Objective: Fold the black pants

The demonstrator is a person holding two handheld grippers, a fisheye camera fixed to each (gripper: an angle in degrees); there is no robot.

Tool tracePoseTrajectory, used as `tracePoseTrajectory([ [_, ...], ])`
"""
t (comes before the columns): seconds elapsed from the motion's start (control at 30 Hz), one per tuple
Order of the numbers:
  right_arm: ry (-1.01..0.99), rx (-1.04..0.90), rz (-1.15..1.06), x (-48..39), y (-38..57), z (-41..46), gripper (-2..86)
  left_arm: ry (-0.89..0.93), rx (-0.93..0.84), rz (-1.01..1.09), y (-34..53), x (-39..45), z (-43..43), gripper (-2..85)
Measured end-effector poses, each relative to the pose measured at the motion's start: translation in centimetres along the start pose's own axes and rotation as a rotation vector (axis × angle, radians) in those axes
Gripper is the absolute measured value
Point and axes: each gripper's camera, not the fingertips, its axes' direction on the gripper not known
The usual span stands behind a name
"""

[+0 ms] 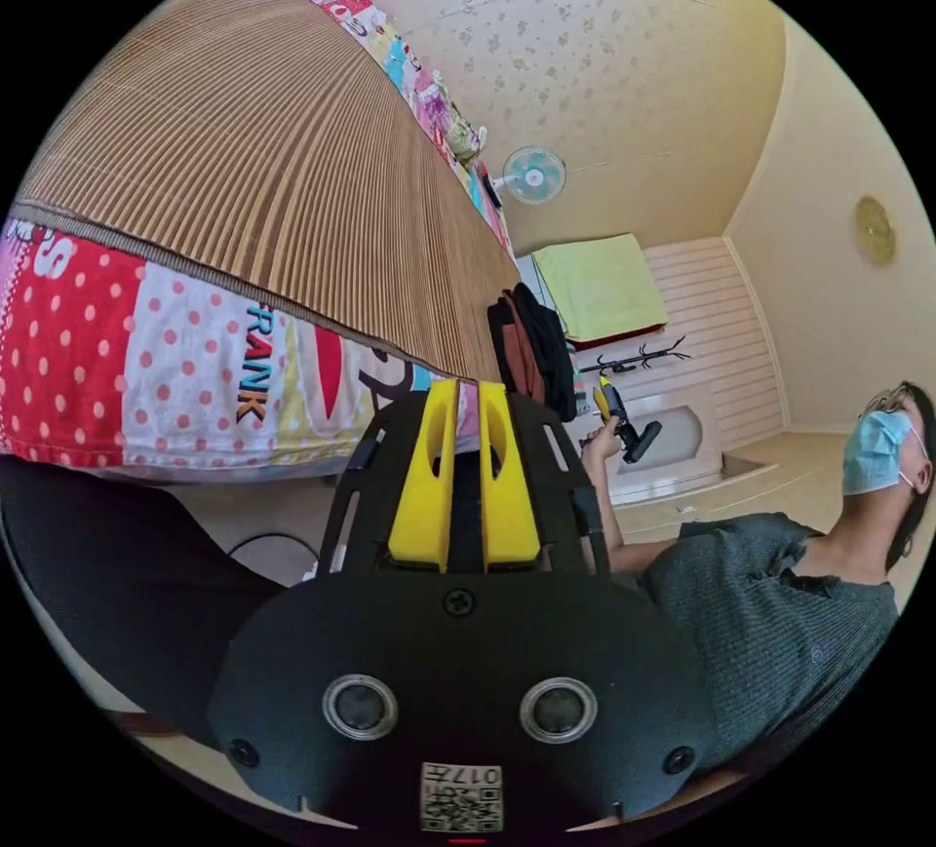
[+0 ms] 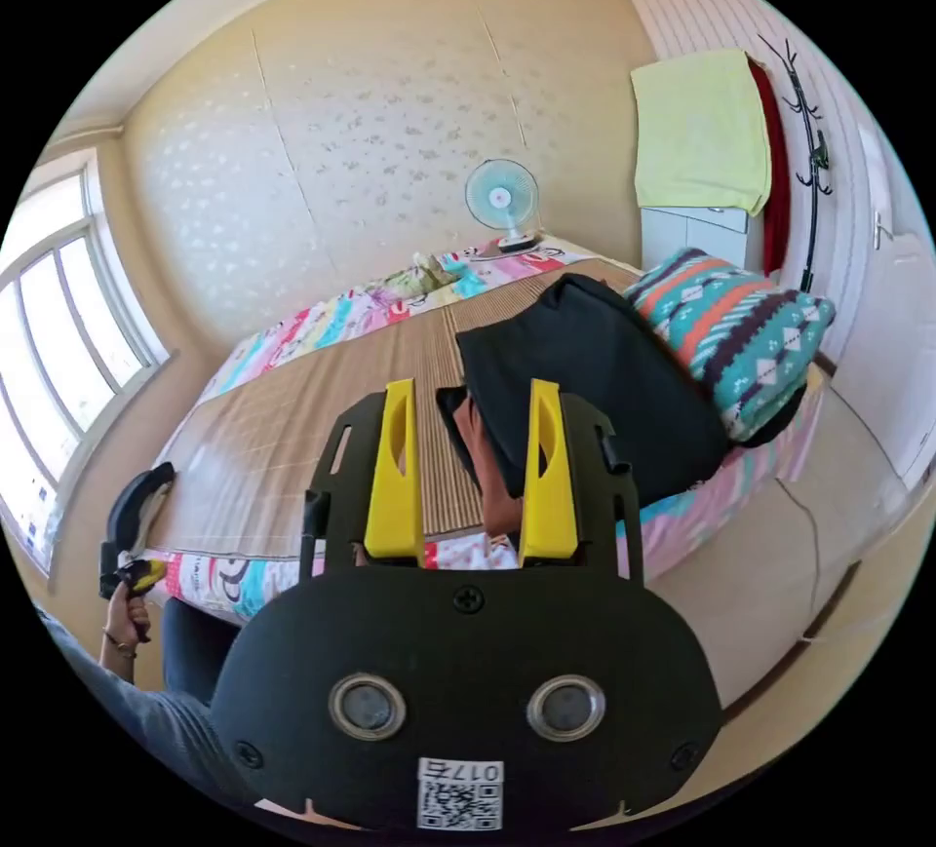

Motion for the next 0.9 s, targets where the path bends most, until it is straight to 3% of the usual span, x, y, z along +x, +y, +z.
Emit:
tracePoseTrajectory([
  [0.2, 0.259, -0.357, -0.111, -5.8, 7.9, 12.3, 17.7, 0.025, -0.052, -0.043, 0.6, -0.1, 2.2, 4.4],
  [0.23, 0.399, -0.355, -0.119, -7.3, 9.3, 13.2, 14.4, 0.028, -0.056, -0.047, 0.9, 0.0, 2.4, 4.5],
  [0.3, 0.422, -0.316, -0.205, -10.5, 10.7, 12.6, 7.8, 0.018, -0.063, -0.049, 1.2, 0.2, 2.5, 4.5],
  [0.4, 0.534, -0.243, -0.245, -14.9, 10.7, 11.0, 4.4, -0.022, -0.039, -0.036, 1.4, 0.7, 1.6, 4.5],
  [0.47, 0.626, -0.066, -0.3, -18.6, 10.1, 8.2, 3.3, -0.039, 0.007, -0.029, 1.6, 1.0, 0.5, 4.6],
  [0.7, 0.492, 0.266, -0.273, -25.5, 6.7, -2.3, 2.1, -0.065, 0.058, 0.053, 1.7, 3.6, 0.3, 4.7],
  [0.77, 0.297, 0.407, -0.331, -28.6, 6.5, -7.0, 1.8, -0.052, 0.032, 0.113, 1.6, 4.7, 1.8, 5.0],
  [0.9, 0.19, 0.509, -0.372, -33.8, 5.6, -11.6, 1.7, -0.026, -0.019, 0.166, 1.4, 5.9, 4.7, 5.7],
])
